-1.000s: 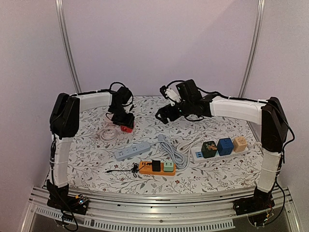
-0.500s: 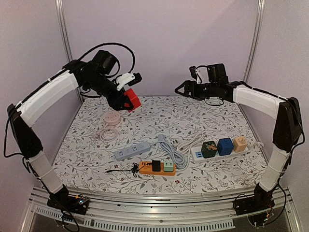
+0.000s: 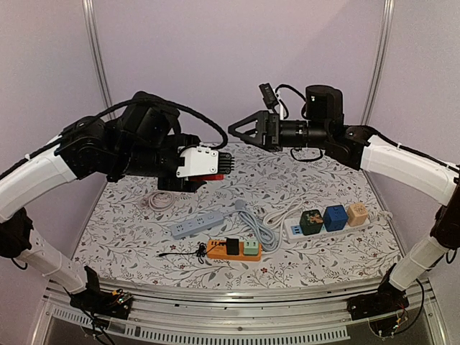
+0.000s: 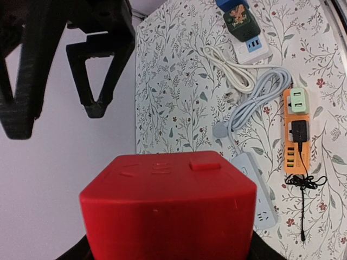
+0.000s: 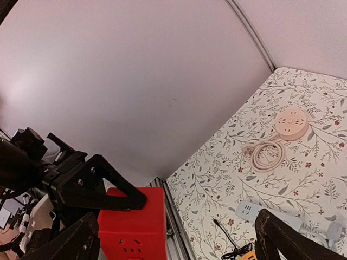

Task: Insert the plug
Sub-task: Adjust the plug.

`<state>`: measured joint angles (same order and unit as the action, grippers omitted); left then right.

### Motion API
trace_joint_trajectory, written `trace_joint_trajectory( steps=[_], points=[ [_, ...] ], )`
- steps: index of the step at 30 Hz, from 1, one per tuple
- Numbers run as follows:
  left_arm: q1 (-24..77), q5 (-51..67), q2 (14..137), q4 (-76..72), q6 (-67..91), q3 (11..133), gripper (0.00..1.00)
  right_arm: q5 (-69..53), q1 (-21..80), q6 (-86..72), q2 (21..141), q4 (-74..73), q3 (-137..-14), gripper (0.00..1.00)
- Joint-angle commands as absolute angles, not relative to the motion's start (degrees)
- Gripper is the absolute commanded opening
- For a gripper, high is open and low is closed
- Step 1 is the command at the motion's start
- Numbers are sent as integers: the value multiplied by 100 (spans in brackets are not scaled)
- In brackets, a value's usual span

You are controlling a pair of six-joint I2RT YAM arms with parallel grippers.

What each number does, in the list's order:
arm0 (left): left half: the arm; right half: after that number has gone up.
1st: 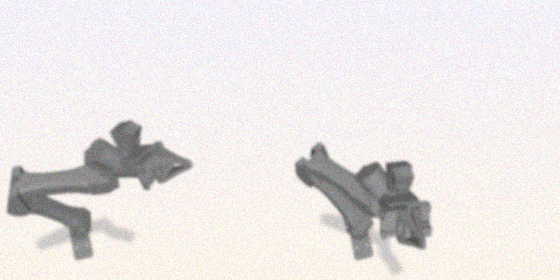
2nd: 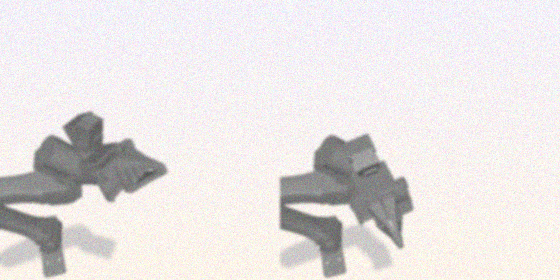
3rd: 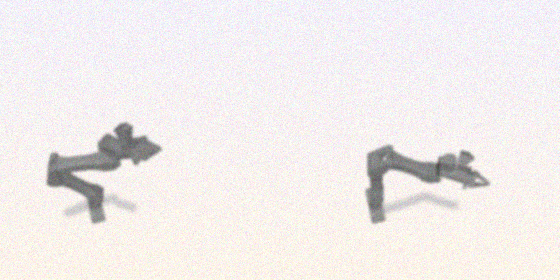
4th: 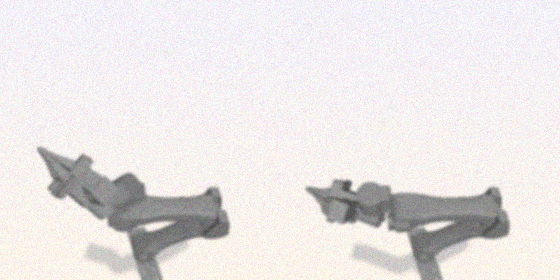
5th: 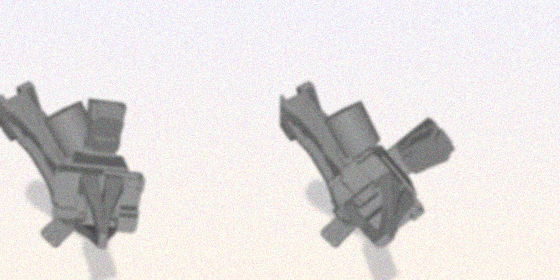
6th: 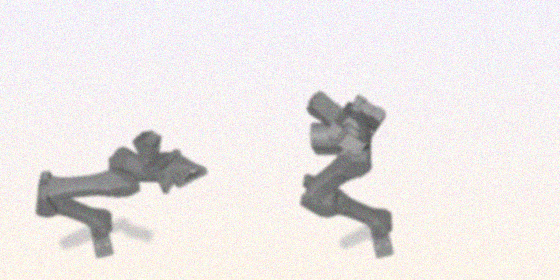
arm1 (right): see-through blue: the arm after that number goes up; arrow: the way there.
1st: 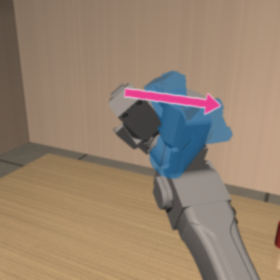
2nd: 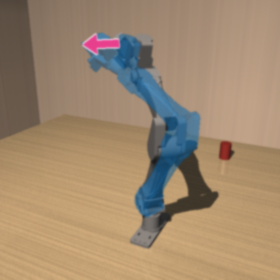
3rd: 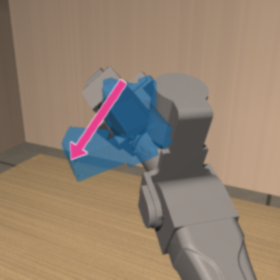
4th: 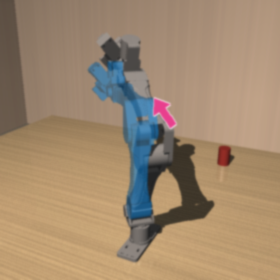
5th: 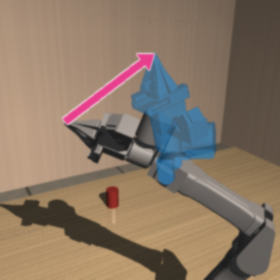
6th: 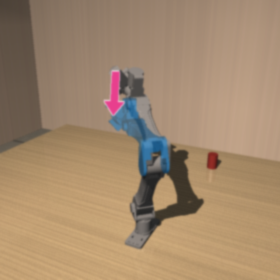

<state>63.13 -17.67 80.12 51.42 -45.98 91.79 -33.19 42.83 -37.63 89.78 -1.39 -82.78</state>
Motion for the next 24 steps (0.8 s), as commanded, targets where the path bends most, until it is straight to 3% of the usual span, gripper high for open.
trace_joint_trajectory(
  steps=[1,10,22,24],
  points=[
    [6601,-2971,7946,3803,-5097,8979,0,-3021,4624,-3662,8381,462,-7776,99],
    [6867,-3031,8090,3616,-4712,8863,0,-3499,4805,-3646,8423,932,-7282,96],
    [6917,-3007,8070,3429,-4513,8692,0,-3989,4931,-3733,9182,1140,-7736,74],
    [6917,-3008,8045,3393,-4494,8640,0,-4087,4937,-3813,9337,1185,-7811,74]
  ],
)
